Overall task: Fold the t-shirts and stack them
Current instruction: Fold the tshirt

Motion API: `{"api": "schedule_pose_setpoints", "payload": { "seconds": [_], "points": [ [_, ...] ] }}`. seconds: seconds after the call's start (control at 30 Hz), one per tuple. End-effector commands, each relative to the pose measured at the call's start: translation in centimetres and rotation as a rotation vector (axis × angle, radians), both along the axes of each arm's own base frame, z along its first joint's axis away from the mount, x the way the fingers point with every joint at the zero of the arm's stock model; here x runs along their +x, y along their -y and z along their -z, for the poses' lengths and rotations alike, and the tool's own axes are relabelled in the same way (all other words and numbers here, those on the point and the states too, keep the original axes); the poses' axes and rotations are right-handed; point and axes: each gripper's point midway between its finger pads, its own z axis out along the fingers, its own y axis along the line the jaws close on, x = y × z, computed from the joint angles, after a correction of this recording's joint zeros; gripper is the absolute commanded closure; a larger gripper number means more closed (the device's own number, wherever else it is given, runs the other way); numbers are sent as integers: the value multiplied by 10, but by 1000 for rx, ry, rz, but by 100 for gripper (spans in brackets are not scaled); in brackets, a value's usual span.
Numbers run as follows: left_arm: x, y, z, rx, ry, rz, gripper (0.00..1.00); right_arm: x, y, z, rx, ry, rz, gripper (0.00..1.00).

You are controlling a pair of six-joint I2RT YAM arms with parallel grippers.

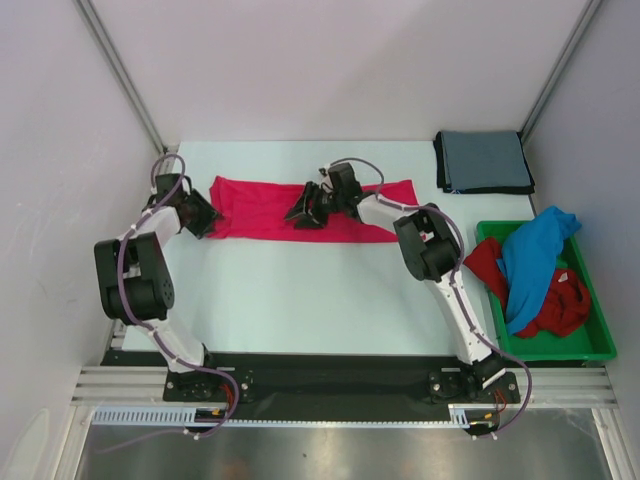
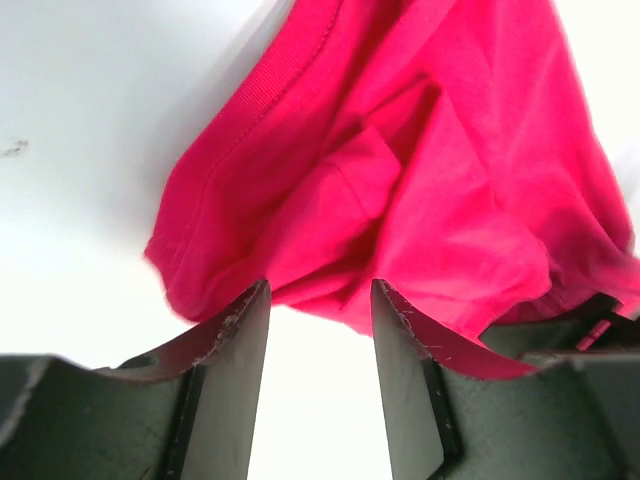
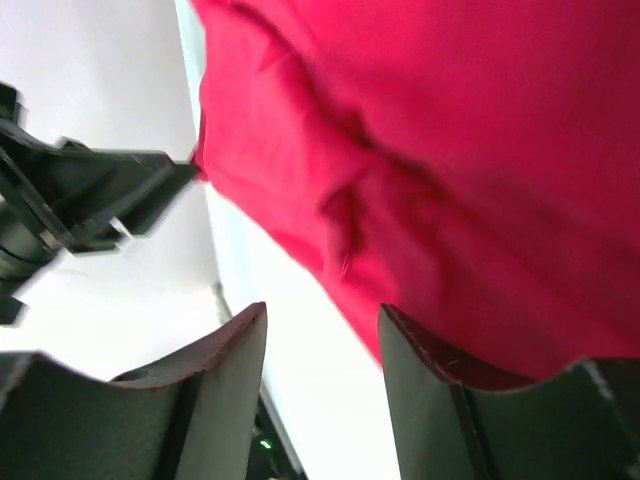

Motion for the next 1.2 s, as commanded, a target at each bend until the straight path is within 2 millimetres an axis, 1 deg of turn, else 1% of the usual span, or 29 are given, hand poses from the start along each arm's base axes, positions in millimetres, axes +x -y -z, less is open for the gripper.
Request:
{"api": "schedule_pose_setpoints", "payload": {
  "seconds": [0.0,0.03,0.07,0.1,0.13,0.17,0.23,0.27,0.3,0.33,0.37,0.43,0.47,0.53,0.57,0.63,0.67,0.73,0.77,0.8,0.83,0.87,0.93,0.97,1.03,1.07,1.1,1.13,1.17],
  "points": [
    [11,-8,-56,77,136,32,50,4,34,-32,-132,176,-41,45],
    [14,-2,-59,50,157,50,51,3,35,-35,-144,189,-48,45],
    [21,9,-64,4,202,84,53,8,32,-47,-137,236,-56,46],
    [25,15,-65,-15,215,100,53,7,28,-52,-125,246,-70,47],
    [28,22,-59,-33,208,118,55,6,23,-54,-118,246,-80,49],
    [38,31,-64,-42,237,149,57,10,16,-62,-100,265,-84,51],
    [47,48,-65,-75,256,198,59,12,3,-68,-54,285,-93,53],
    [58,58,-61,-86,283,226,59,13,-4,-79,-6,268,-88,55],
    [62,64,-58,-111,288,243,60,17,-10,-68,12,250,-84,58],
    [64,66,-51,-131,272,238,60,22,-16,-72,52,269,-79,60],
    [68,71,-39,-170,259,229,61,25,-22,-72,79,272,-77,64],
    [69,73,-25,-201,242,222,62,31,-32,-67,117,258,-81,67],
    [70,74,-13,-205,230,214,62,31,-37,-66,126,255,-82,68],
    [68,68,0,-181,201,189,62,32,-43,-54,153,215,-74,70],
    [63,64,7,-169,181,179,62,32,-44,-50,160,207,-72,73],
    [60,57,14,-145,168,161,63,30,-45,-34,144,191,-68,75],
    [56,46,22,-114,148,122,63,32,-44,-29,137,194,-59,76],
    [51,38,25,-102,139,100,62,38,-42,-14,99,201,-30,77],
    [41,30,35,-89,93,68,62,45,-38,-6,80,219,-16,78],
    [37,26,38,-81,80,55,62,48,-36,0,67,222,-10,78],
    [34,22,35,-67,84,46,62,55,-30,5,54,222,6,78],
    [23,14,42,-51,53,26,61,60,-25,10,44,232,13,78],
    [17,-1,43,-3,40,-9,59,67,-17,19,14,226,23,78],
    [13,-10,36,2,45,-29,59,69,-15,21,2,234,21,77],
    [11,-12,24,-4,69,-26,56,68,-14,16,-2,256,-2,74],
    [12,-13,7,9,104,-14,55,64,-18,10,11,263,-23,72],
    [12,-11,-7,15,136,1,53,62,-20,-7,21,296,-35,70],
    [12,-13,-19,35,166,5,48,56,-21,-12,7,284,-50,67],
    [7,-15,-26,61,167,11,45,54,-22,-23,6,303,-61,62]
  ]
}}
